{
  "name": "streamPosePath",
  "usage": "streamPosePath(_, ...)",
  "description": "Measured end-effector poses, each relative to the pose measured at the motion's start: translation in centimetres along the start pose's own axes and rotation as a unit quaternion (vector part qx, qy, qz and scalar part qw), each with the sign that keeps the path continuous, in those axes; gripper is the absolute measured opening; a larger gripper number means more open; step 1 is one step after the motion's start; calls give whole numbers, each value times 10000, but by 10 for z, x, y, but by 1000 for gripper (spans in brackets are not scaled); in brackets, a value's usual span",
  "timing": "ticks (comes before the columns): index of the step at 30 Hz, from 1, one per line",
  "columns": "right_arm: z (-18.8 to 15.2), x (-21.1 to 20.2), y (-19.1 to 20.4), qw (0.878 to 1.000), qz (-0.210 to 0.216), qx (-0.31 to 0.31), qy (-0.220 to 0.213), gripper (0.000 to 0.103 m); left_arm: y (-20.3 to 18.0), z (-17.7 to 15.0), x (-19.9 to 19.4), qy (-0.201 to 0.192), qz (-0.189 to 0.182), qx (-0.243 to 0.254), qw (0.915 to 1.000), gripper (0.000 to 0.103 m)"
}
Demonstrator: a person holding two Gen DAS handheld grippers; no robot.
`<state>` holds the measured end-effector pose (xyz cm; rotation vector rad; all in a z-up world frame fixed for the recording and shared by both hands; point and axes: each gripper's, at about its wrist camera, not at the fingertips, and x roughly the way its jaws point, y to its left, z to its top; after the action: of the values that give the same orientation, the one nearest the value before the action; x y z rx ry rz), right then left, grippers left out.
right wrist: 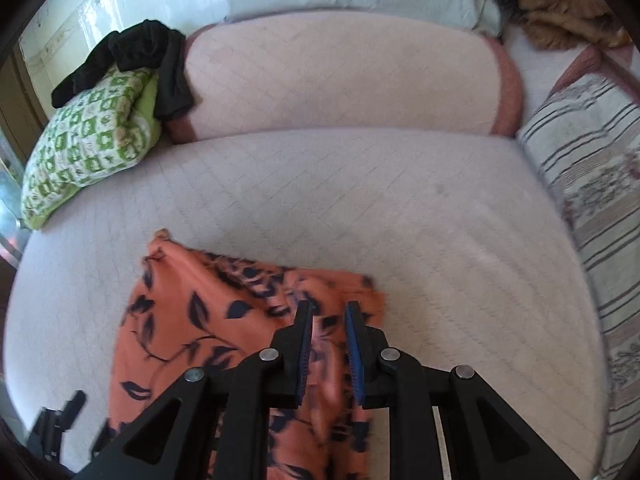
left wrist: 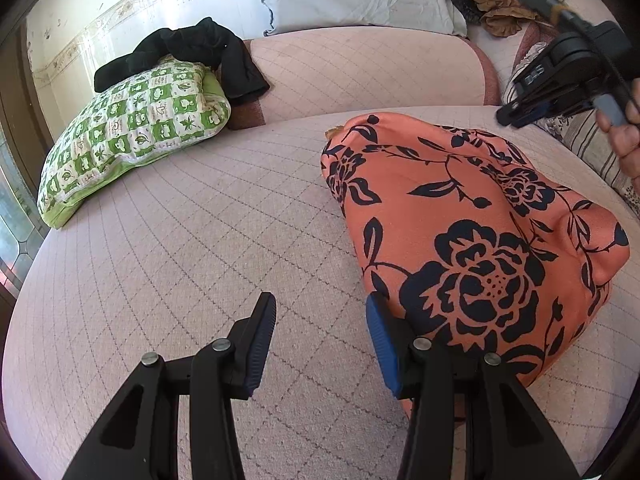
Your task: Fold small clothes
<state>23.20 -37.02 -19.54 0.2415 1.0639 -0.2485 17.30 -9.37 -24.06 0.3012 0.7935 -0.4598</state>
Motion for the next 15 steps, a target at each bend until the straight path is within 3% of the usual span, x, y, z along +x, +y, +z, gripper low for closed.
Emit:
streamPosePath(7, -3, 69, 3, 9949, 29, 465, 892, 20, 0, 0, 1, 2, -21, 4, 10000, 48)
streamPosePath(11, 0, 79, -2, 9942, 62, 699, 818, 20, 1, 1, 2, 10, -24, 5, 10000, 48)
streamPosePath(15, -2, 65, 0, 9963, 60, 554, 655, 20, 4, 1, 4, 63, -42, -49, 10000, 48)
